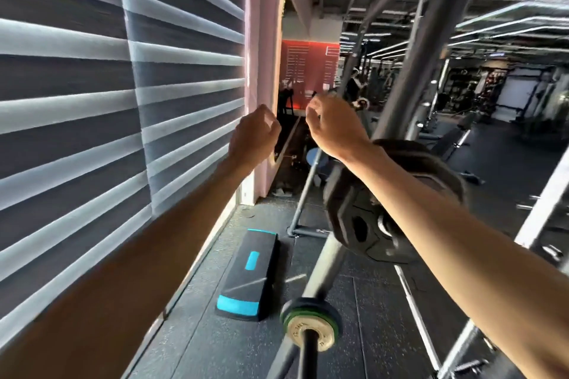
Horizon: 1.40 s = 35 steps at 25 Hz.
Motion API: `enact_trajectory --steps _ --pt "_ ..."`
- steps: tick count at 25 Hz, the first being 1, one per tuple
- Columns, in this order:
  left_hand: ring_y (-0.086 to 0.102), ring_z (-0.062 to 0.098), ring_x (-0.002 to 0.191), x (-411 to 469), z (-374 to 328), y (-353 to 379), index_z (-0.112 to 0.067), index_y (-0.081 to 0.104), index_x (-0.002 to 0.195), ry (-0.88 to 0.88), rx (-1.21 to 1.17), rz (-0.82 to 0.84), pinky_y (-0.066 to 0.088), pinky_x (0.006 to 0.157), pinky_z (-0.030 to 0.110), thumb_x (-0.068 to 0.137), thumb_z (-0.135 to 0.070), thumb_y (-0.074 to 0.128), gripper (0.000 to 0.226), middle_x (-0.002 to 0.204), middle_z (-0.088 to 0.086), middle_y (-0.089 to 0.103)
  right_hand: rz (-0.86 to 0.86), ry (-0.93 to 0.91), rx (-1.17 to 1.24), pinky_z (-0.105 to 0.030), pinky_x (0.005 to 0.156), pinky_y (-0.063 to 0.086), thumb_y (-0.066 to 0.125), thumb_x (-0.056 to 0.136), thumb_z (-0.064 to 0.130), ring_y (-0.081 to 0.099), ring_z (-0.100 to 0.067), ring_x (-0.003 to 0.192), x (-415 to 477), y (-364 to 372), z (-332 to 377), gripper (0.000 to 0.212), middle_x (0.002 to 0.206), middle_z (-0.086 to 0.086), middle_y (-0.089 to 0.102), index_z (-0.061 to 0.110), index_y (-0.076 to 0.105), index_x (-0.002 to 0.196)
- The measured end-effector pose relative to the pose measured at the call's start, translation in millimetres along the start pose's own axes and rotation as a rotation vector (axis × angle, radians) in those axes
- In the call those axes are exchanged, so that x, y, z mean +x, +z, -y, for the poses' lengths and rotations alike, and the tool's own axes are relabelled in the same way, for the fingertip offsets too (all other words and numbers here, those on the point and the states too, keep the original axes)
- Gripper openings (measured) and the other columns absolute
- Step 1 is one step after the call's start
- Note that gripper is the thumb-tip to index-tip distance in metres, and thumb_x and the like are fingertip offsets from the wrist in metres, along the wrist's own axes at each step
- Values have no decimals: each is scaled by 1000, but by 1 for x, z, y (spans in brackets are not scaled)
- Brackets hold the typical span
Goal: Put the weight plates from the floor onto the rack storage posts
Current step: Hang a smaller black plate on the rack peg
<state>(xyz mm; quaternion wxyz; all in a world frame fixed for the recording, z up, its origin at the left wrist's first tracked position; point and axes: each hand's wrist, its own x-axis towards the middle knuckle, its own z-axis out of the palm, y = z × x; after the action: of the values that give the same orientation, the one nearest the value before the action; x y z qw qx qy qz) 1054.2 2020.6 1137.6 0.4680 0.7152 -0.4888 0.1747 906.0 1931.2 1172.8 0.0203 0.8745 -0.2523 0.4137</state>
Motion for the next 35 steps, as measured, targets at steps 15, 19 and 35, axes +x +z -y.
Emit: enact_trajectory --steps 15,19,35 --pt "75 32 77 35 427 69 4 61 111 -438 266 993 63 71 45 101 -22 51 29 95 22 73 960 114 23 -39 94 45 42 103 17 60 -35 115 46 460 90 32 122 -21 62 -5 61 117" --pt "68 22 71 20 510 147 2 58 121 -452 300 1191 56 51 26 102 -20 51 29 100 15 66 1168 267 47 -40 89 51 45 101 19 64 -34 106 11 595 54 29 118 -21 67 0 61 114" --pt "72 26 85 227 735 476 -2 60 121 -421 370 1582 47 50 22 103 -24 49 31 111 19 70 1460 617 129 -37 96 50 47 100 9 61 -35 116 158 906 -194 29 125 -19 63 -1 60 125"
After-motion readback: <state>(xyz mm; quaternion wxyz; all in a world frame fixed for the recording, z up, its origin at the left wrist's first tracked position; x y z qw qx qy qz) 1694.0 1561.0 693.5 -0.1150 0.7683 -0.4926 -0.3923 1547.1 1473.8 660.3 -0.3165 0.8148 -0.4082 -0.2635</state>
